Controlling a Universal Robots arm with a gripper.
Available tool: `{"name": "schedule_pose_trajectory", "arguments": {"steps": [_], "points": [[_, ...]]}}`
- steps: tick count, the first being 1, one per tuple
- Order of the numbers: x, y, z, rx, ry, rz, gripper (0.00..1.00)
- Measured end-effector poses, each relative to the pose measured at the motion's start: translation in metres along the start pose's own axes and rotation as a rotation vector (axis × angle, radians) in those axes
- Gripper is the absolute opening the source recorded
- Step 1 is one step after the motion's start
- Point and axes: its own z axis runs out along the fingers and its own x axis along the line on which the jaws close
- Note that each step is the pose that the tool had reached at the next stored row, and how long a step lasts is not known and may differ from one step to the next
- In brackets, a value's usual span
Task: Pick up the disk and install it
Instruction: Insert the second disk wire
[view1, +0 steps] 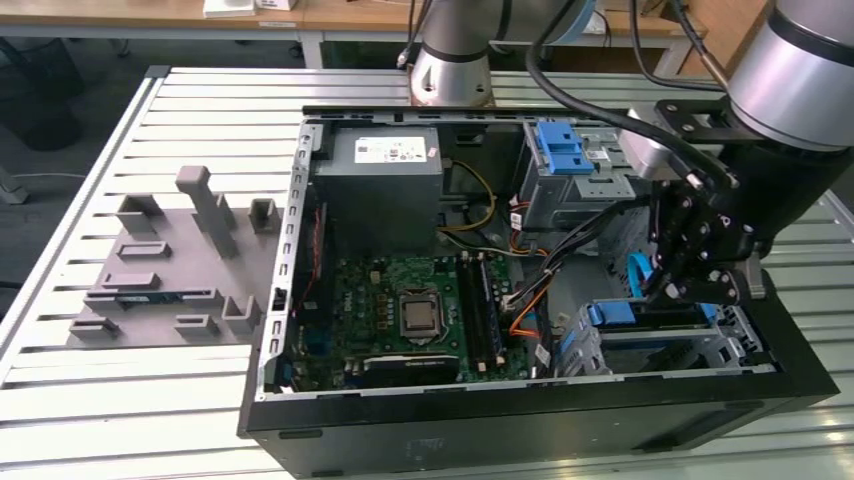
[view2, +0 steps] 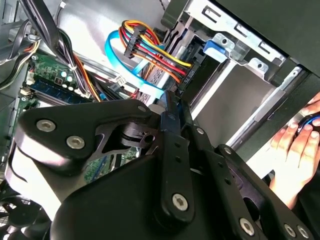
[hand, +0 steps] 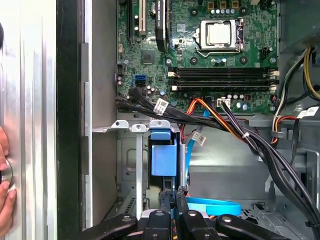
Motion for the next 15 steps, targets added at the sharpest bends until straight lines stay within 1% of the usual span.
{"name": "schedule_pose_trajectory", "arguments": {"steps": [4,9,15], "points": [[-0.0001,-0.0006,0.0005,0.0000,-0.0013,0.000,0.16],[-0.0001,-0.0007,0.0014,-0.0001,-0.0079,0.000,0.16],[-0.0002,-0.0007,0.0025,-0.0002,-0.0106,0.000,0.16]]}}
